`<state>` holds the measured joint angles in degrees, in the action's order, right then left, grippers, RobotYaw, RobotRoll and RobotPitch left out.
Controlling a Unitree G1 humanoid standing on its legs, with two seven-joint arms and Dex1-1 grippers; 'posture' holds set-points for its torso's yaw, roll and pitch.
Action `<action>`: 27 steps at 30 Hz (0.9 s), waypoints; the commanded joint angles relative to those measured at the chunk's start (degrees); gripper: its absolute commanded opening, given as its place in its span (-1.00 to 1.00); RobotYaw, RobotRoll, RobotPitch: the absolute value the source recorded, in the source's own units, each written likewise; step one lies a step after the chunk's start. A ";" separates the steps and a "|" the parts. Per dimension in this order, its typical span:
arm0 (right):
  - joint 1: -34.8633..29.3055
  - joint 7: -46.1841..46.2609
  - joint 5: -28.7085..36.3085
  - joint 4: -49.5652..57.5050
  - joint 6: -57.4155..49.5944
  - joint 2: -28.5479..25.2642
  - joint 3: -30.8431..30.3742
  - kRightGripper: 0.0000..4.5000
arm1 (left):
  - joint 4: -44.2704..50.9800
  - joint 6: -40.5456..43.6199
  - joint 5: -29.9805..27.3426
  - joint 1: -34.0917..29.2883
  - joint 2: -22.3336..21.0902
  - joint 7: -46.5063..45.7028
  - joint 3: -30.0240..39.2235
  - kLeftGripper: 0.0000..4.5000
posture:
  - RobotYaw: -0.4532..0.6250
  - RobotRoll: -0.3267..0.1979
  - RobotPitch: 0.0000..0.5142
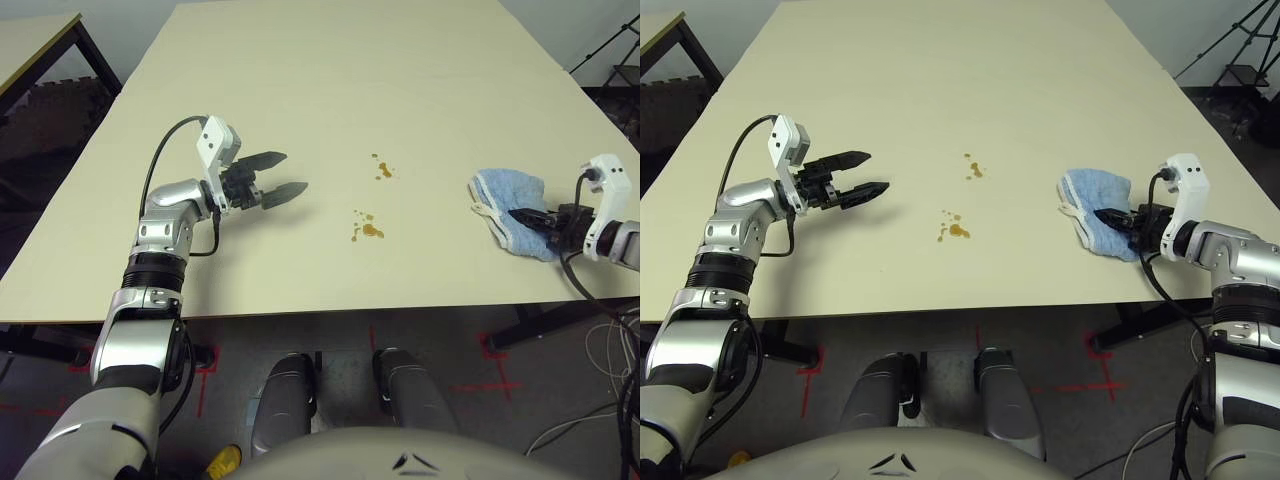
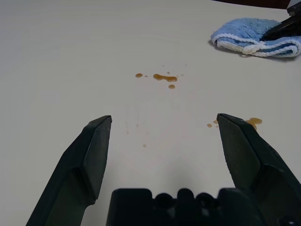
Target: Wipe the water off the table with a rag.
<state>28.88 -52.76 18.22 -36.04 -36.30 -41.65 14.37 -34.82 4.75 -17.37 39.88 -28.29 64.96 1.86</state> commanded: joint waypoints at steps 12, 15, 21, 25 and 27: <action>-3.60 10.13 4.25 15.88 -10.87 8.42 -0.18 -0.95 | -2.04 -1.26 1.21 0.96 -0.48 0.50 0.05 1.00 | -0.43 0.25 -0.57; -4.63 12.74 5.35 20.55 -13.56 11.44 -0.47 -0.95 | -2.43 -1.39 1.19 1.12 -0.83 0.72 0.18 1.00 | -0.43 0.25 -0.53; -6.50 17.60 7.56 29.15 -18.94 17.61 -1.39 -0.95 | -2.62 -1.41 1.05 1.08 -1.94 1.04 0.49 1.00 | -0.42 0.25 -0.52; -7.76 20.19 9.00 34.05 -22.41 21.62 -2.85 -0.95 | -2.43 -1.28 1.02 0.90 -2.48 1.04 0.59 1.00 | -0.41 0.25 -0.50; -8.17 21.39 9.39 35.70 -23.62 23.64 -3.64 -0.95 | -2.31 -1.19 1.00 0.80 -2.67 1.05 0.64 1.00 | -0.40 0.25 -0.50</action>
<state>21.73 -32.26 26.32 -1.54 -57.61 -19.30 13.15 -36.92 3.62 -16.83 40.18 -30.31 65.37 2.24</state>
